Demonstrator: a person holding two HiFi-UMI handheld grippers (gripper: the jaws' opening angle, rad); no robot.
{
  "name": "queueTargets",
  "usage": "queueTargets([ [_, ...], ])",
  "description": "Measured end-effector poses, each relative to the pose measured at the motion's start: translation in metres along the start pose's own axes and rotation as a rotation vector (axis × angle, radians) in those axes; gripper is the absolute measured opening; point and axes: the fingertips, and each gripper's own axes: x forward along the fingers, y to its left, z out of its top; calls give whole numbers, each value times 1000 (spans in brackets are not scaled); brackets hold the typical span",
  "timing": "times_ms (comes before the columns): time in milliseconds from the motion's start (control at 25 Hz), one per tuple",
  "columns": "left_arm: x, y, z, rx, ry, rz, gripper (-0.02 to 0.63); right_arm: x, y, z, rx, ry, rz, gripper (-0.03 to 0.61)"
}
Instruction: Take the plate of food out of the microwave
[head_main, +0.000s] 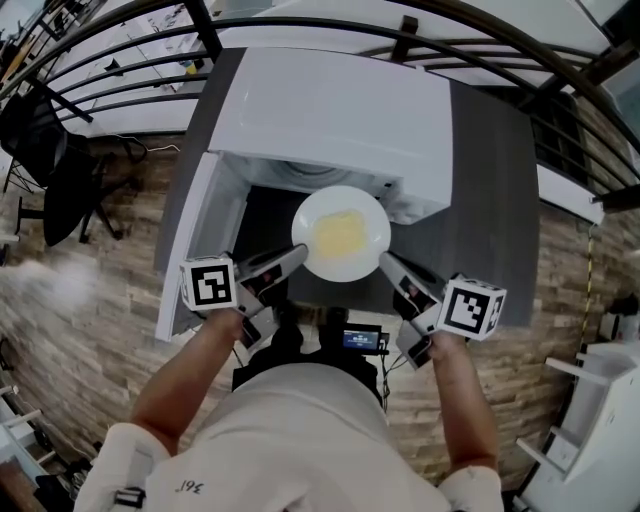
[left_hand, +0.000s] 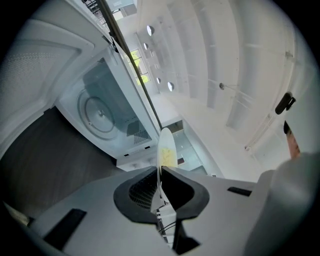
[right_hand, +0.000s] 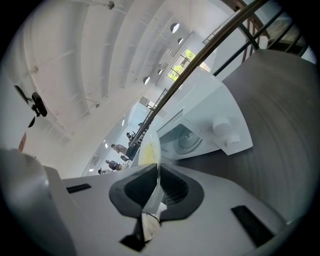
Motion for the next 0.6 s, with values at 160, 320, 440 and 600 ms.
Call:
queueTargets([
  [160,-1,-10,6,25,-3,0,29,-3,7,7,-8,-7,8,20],
  [320,-1,-20,12,40,-11,-8,29,-5,16,14,-12,-17,30,20],
  [440,0,-23,21,56,-14,-8,31,-3,22,23,-20,-26,47,20],
  [600,3,-31,33,83,-11,-12,31,2,28,36,-25,-35,83,20],
])
